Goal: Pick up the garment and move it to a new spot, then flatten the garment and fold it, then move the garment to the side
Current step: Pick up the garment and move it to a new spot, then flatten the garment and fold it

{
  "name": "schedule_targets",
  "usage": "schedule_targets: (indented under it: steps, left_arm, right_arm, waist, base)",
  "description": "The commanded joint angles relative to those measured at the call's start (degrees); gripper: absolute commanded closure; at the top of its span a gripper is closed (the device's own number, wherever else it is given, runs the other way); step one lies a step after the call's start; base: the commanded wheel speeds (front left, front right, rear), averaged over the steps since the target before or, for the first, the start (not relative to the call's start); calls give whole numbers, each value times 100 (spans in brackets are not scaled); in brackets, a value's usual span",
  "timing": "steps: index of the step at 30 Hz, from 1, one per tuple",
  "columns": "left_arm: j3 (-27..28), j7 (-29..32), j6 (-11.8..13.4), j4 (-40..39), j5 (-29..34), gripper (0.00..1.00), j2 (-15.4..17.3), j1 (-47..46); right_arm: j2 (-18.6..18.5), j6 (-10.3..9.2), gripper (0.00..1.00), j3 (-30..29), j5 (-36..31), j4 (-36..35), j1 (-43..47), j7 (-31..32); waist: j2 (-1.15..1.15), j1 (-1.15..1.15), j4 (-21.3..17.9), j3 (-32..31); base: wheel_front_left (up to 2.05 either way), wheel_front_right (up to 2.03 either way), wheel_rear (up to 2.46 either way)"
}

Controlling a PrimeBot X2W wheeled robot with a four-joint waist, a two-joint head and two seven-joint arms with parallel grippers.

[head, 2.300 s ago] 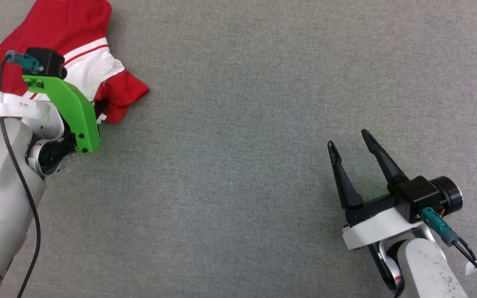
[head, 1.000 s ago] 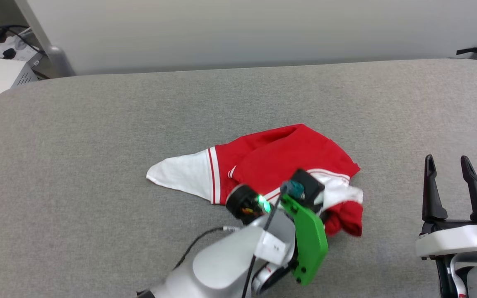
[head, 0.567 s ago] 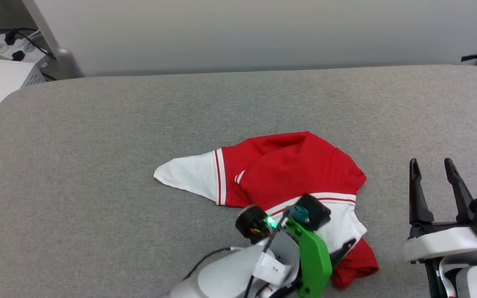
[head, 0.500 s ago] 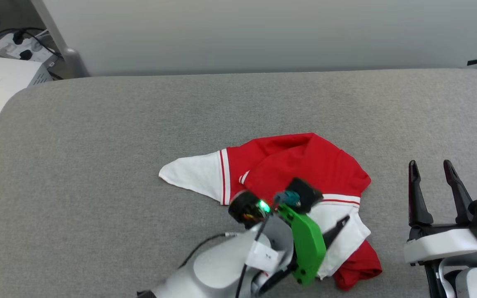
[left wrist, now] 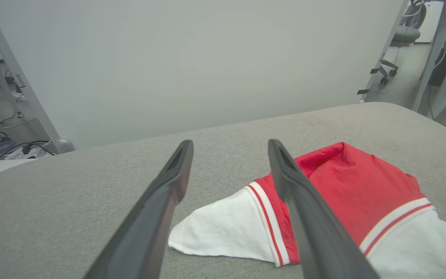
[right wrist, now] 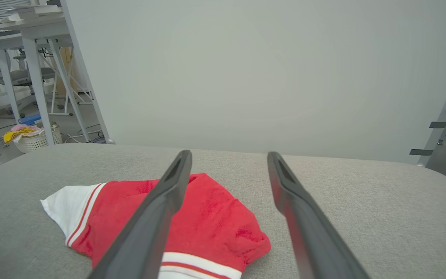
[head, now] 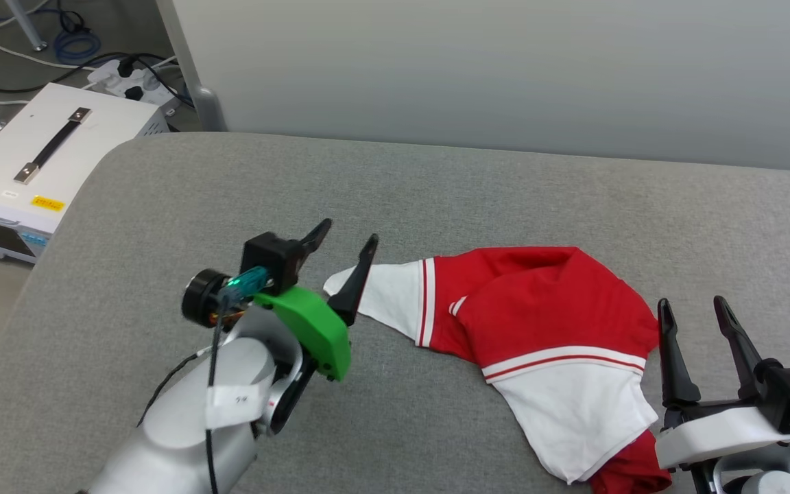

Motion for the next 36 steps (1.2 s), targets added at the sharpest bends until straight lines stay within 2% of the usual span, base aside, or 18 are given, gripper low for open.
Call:
schedule_targets:
  steps: [1, 4, 8, 14, 19, 23, 27, 30, 36]
  left_arm:
    - [244, -30, 82, -258, 177, 0, 78, 306]
    - [1048, -32, 158, -977, 416, 0, 185, 1177]
    - [1812, -33, 81, -1583, 902, 0, 110, 2153]
    - [2432, -34, -201, -1814, 1555, 0, -242, 2869]
    - [2799, -34, -431, -1796, 1892, 0, -533, 2997]
    - [2997, -34, -614, -1706, 2106, 0, -689, 3008]
    - [3185, -34, -743, -1618, 2254, 0, -806, 3037]
    - [3267, -34, -832, -1546, 2364, 0, -892, 3041]
    - [3355, -34, -959, -1447, 2521, 0, -1068, 2954]
  right_arm:
    - [-12, -4, 0, 27, -29, -18, 81, -27]
    - [-12, -4, 0, 60, -30, -26, 125, -27]
    - [-12, -4, 0, 105, -9, -14, 192, -27]
    - [-11, -4, 0, 168, -14, 39, 243, -27]
    - [-11, -4, 0, 223, -58, 59, 248, -27]
    - [-19, -4, 0, 501, -139, 211, 269, -17]
    - [-385, -4, 0, 1317, 133, 475, 250, 736]
    - [-783, -4, 0, 1942, 433, 565, 172, 1704]
    - [-1332, -4, 0, 2622, 1020, 603, -104, 3279]
  waist:
    - [0, 0, 95, -58]
    - [0, 0, 107, -55]
    - [0, 0, 115, -40]
    - [0, 0, 113, -43]
    - [0, 0, 110, -47]
    - [0, 0, 124, -43]
    - [0, 0, 156, -1]
    - [0, 0, 199, 63]
    - [0, 0, 366, 242]
  base:
    - [0, 0, 0]
    - [0, 0, 0]
    - [0, 0, 0]
    - [0, 0, 0]
    - [0, 0, 0]
    - [0, 0, 0]
    - [0, 0, 0]
    - [0, 0, 0]
    - [0, 0, 0]
